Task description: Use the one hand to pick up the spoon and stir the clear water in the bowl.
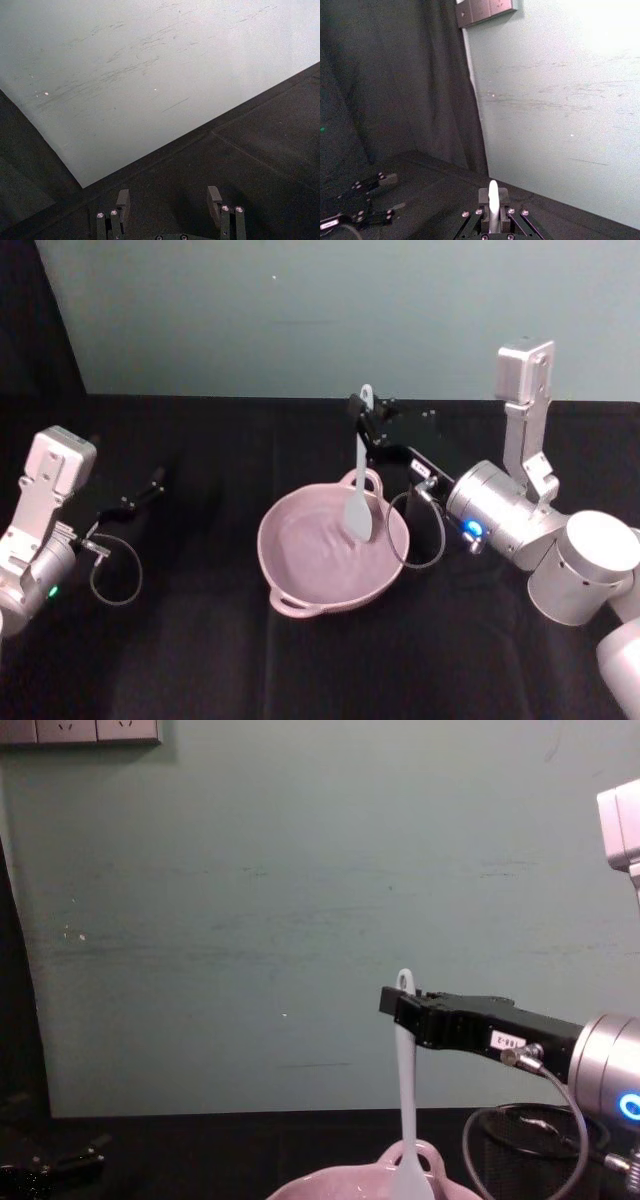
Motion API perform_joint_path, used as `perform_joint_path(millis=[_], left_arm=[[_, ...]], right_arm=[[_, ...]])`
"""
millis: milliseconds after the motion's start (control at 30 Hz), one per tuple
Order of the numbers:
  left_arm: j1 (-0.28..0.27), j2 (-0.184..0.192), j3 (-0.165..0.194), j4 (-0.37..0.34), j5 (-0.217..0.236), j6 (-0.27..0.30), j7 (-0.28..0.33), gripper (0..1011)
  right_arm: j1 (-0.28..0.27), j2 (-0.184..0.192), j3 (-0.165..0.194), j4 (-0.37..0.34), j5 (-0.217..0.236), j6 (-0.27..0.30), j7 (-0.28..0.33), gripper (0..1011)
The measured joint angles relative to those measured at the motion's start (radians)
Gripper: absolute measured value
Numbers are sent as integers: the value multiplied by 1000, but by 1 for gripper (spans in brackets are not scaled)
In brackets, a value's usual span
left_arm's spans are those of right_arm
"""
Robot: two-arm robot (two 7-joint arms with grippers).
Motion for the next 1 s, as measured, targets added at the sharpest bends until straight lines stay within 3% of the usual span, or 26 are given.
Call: perform_joint_path(millis=[300,533,767,1000], left_arm=[[0,0,0,0,0,0,0,1011],[0,0,0,0,0,0,0,1011],[0,0,0,0,0,0,0,1011],[0,0,0,0,0,0,0,1011]], right_arm=[[-47,-5,-39,-74,-9,13,12,118],[-49,-20,-68,-94,-13,15,24,118],[-15,-46,-83,-49,-12,9,34,118],[45,-80,-81,53,-9,-16,41,118]])
